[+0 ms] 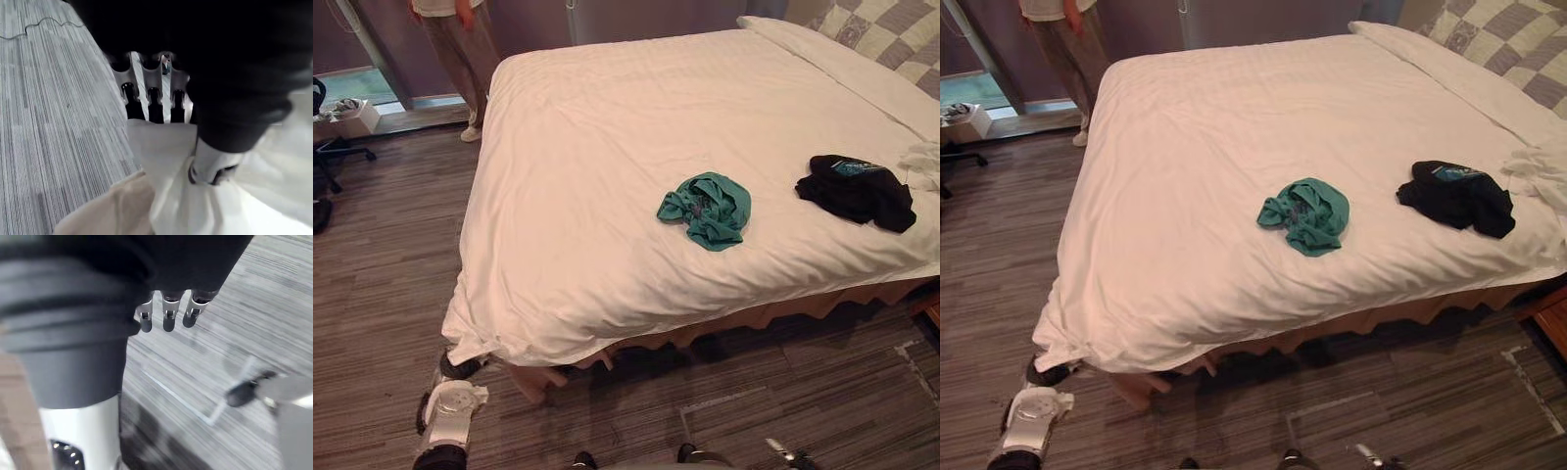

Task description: Tidy the bed and pick cloth on bed and put in laundry

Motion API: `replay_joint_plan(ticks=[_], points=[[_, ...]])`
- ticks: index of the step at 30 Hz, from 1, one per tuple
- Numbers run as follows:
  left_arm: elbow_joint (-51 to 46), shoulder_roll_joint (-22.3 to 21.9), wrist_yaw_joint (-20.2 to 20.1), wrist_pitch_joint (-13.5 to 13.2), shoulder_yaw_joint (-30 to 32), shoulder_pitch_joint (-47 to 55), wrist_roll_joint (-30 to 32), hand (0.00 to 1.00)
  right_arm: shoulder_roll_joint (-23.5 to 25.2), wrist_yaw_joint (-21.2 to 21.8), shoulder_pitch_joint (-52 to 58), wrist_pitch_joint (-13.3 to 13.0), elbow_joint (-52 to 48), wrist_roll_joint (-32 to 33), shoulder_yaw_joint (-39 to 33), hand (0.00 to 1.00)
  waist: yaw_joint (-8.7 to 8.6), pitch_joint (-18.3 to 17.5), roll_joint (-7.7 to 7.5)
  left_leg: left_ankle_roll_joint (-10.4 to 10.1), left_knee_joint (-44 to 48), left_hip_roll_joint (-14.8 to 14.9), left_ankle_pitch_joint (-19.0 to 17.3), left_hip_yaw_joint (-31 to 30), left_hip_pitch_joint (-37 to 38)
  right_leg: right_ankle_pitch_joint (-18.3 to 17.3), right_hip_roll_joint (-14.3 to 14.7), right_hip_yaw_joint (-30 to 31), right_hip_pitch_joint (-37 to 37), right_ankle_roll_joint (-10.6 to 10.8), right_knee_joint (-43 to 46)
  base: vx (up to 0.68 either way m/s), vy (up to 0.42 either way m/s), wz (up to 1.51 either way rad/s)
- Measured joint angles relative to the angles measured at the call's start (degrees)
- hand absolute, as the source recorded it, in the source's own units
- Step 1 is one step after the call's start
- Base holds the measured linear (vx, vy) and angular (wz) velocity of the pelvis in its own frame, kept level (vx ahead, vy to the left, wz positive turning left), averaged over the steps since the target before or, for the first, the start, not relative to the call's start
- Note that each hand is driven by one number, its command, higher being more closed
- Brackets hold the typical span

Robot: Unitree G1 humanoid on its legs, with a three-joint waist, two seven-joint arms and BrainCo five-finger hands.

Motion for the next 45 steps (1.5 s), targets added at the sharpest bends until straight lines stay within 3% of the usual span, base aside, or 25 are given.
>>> replay_joint_plan(ticks=[1,2,8,12,16,21,23,27,31,35,38,42,45], points=[[0.06,0.01,0.44,0.0,-0.22,0.07,0.01,0.0,-0.87,0.45,-0.97,-0.17,-1.73,-0.77,1.01,0.0,-0.04,-0.3,-0.12,0.0,0.0,0.03,0.0,-0.11,-0.2,0.0,0.04,-0.06,-0.14,0.0,-0.03,-0.02,-0.017,0.07],[0.16,0.02,1.02,0.0,-0.26,0.35,0.03,0.0,-2.91,2.37,-3.61,-0.64,-4.72,-2.04,3.46,1.0,-0.22,-0.99,-0.42,0.01,0.0,0.07,0.02,-0.49,-0.75,0.03,0.11,-0.18,-0.61,-0.04,-0.09,0.01,-0.02,0.06],[7.49,-0.32,1.48,2.06,-2.63,2.46,-0.73,0.0,-8.5,12.42,-18.98,-1.72,-10.44,-3.71,20.77,1.0,-0.14,-1.31,-0.87,0.01,0.34,-0.01,0.02,-0.87,-1.03,0.15,0.14,-0.19,-0.24,-0.09,-0.44,0.04,-0.009,0.03],[10.43,-1.6,1.59,3.1,-3.24,6.73,-1.31,0.0,-11.3,20.39,-28.69,-1.79,-11.09,-2.48,29.84,1.0,1.29,-1.53,-1.24,0.04,0.36,0.25,0.16,-2.24,-2.21,0.97,0.4,-1.77,-0.07,-0.01,-1.31,0.02,-0.018,0.19],[11.83,-1.98,2.31,3.32,-3.22,8.49,-1.07,0.0,-10.56,28.39,-35.66,-1.81,-12.62,1.5,38.0,1.0,3.38,-1.53,-1.26,0.32,0.37,0.28,0.57,-3.65,-2.72,1.79,0.37,-3.23,0.31,-0.29,-1.42,-0.01,-0.008,0.18],[12.72,-1.55,7.14,3.3,-1.55,7.12,-1.24,0.0,-5.67,33.4,-39.34,-0.36,-15.36,3.05,46.07,1.0,4.6,-1.45,-1.4,1.39,0.36,-0.35,1.96,-7.04,-5.63,2.18,-0.54,-6.16,-0.41,-0.62,-1.59,-0.07,0.006,0.35],[12.46,-0.75,7.28,3.44,0.55,5.44,-1.13,0.0,-4.24,33.61,-40.6,1.43,-15.4,3.0,48.11,1.0,5.69,-0.95,-0.94,1.75,0.35,-0.73,2.89,-8.45,-7.19,2.17,-0.83,-7.23,-1.04,-0.64,-1.62,-0.12,0.001,0.42],[12.13,4.05,6.93,3.22,5.37,1.99,-2.45,0.0,-0.71,32.92,-46.23,4.23,-15.22,2.84,53.56,1.0,7.81,4.4,1.13,2.49,0.28,-0.53,5.19,-12.17,-11.47,1.87,-0.78,-10.48,-3.49,-1.15,-0.1,-0.18,-0.005,0.51],[10.75,4.52,5.56,2.34,7.26,0.23,-4.78,0.0,0.76,31.63,-50.92,5.23,-14.34,2.64,55.85,1.0,10.47,11.16,2.92,2.34,0.33,0.07,7.67,-13.86,-16.83,1.3,-1.02,-11.46,-10.02,-2.17,4.59,-0.16,0.018,0.23],[9.75,3.39,3.99,2.22,6.46,-1.05,-7.94,0.0,2.67,30.51,-53.86,6.0,-13.24,2.63,57.94,1.0,11.25,16.28,3.16,2.12,0.37,-0.07,9.61,-14.62,-19.6,0.08,-2.12,-11.66,-14.43,-2.64,9.6,-0.08,0.005,0.12],[8.98,1.38,3.28,0.54,-0.01,-2.43,-12.83,0.0,3.95,27.94,-55.72,7.04,-11.16,2.53,61.6,1.0,12.21,17.08,4.07,2.25,0.37,-0.69,10.55,-14.96,-23.73,-1.14,-3.58,-11.63,-20.16,-2.73,13.61,-0.04,-0.002,0.11],[8.73,-2.43,0.4,-2.5,-8.81,-6.44,-22.87,0.0,6.14,23.51,-56.11,10.26,-9.76,0.36,61.97,1.0,13.28,18.67,7.34,2.5,0.38,-1.52,12.16,-16.91,-29.3,-2.49,-5.14,-12.96,-26.38,-2.93,17.88,-0.03,-0.025,0.26],[7.63,-4.35,-1.0,-3.55,-15.76,-7.92,-26.49,0.0,6.21,21.18,-57.63,11.68,-7.69,-1.32,61.81,1.0,14.0,19.47,9.69,2.67,0.38,-1.7,13.09,-18.01,-32.28,-2.99,-5.65,-14.06,-29.14,-3.03,19.18,-0.03,-0.041,0.24]])
